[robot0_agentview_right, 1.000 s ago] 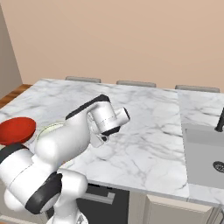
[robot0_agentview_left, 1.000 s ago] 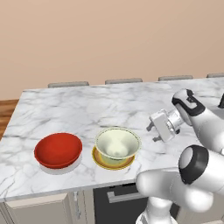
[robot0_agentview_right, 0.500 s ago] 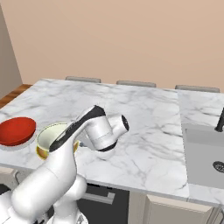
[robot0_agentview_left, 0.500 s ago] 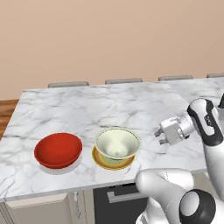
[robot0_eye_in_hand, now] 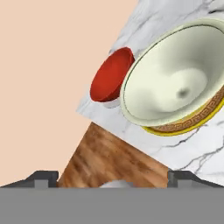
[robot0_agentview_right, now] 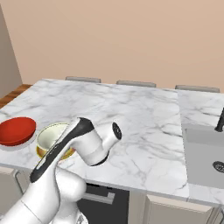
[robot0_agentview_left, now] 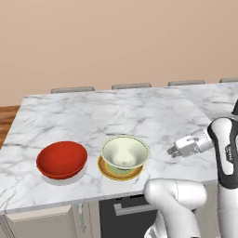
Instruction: Move the bowls from the cabinet to the plates on the dining table.
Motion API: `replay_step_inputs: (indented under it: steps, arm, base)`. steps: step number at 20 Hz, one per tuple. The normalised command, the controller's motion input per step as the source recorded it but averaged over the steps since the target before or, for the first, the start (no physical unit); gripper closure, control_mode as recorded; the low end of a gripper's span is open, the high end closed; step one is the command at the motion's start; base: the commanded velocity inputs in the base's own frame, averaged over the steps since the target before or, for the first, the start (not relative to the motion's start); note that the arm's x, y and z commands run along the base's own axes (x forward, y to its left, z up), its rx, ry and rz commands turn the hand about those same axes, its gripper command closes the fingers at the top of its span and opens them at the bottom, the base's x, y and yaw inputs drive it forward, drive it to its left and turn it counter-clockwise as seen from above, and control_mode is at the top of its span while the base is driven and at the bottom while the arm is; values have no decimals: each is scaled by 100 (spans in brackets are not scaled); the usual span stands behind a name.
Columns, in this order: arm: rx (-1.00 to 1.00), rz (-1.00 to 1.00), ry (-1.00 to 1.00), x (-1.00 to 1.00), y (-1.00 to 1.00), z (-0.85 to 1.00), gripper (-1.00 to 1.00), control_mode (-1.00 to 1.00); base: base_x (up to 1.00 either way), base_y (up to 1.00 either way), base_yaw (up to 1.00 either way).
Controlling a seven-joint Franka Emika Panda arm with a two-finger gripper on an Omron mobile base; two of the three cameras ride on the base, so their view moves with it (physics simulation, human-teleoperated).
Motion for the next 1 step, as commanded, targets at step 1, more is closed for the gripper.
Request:
replay_step_inputs:
  steps: [1]
  arm:
    - [-5, 2, -28, -68, 19, 20, -100, -100]
  base:
    - [0, 0, 0]
